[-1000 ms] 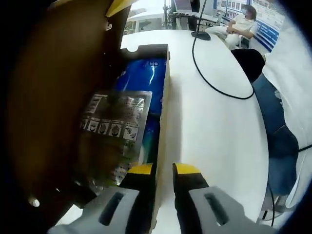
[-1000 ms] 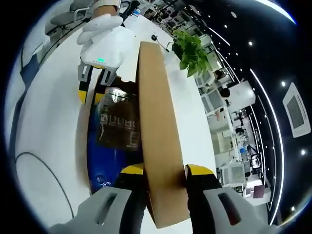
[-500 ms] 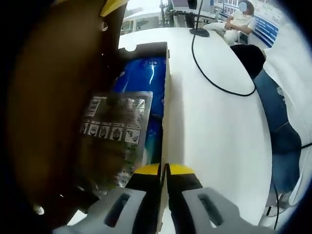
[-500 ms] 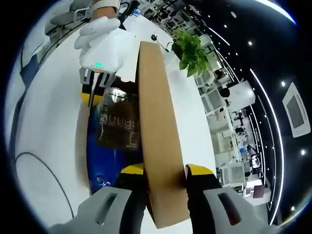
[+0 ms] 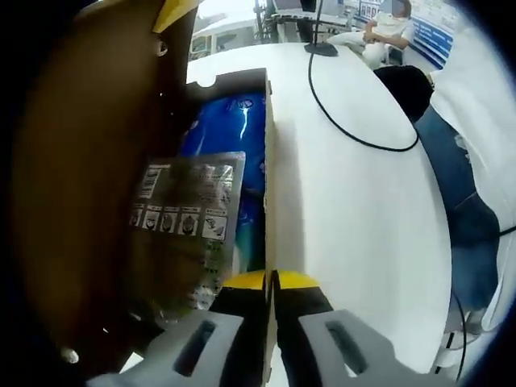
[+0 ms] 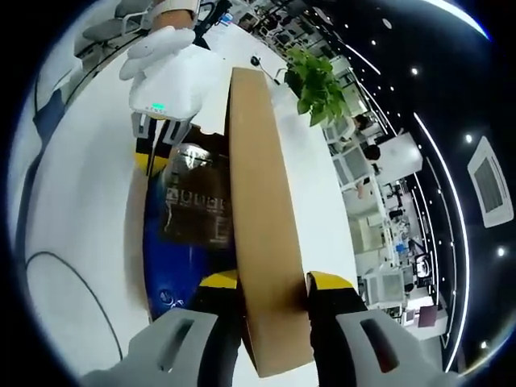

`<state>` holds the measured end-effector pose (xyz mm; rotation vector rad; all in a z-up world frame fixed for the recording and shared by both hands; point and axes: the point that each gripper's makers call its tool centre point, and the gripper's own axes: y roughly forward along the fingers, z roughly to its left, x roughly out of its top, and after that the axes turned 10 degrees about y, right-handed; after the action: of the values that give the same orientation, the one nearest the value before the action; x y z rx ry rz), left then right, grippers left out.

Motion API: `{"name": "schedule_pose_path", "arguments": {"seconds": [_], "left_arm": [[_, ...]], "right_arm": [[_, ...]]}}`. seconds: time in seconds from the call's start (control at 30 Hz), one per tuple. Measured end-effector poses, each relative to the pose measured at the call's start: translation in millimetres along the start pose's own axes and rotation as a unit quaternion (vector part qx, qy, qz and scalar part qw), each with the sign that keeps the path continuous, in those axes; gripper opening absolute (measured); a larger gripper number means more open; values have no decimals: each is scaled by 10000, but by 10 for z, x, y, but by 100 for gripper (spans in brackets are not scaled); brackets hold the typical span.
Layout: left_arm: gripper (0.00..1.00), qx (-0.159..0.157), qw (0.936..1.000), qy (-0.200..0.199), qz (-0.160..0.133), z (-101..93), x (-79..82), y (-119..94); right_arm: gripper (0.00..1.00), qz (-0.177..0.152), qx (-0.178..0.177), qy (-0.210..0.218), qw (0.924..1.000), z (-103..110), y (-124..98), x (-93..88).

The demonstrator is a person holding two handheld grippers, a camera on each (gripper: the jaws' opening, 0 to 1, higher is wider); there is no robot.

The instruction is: Operate the shoe box by opening the lid, removing the specified soft item, and placing it in the target area until the item is outside and the box remains undamaged.

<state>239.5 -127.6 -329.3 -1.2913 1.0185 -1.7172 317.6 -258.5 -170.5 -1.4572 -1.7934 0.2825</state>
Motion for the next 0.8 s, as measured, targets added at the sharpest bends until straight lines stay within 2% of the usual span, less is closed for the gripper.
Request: {"name": "schedule_pose_path", "arguments": {"seconds": [0.2,0.8], "left_arm": [[2,-3,9999,88,90,-7,-5,1],[2,-40,9999,47,99,-7,-6,1]], "right_arm": [[30,18,14,-20,10000,7,-6,5],[30,24,31,5,10000,2,2,9]]}}
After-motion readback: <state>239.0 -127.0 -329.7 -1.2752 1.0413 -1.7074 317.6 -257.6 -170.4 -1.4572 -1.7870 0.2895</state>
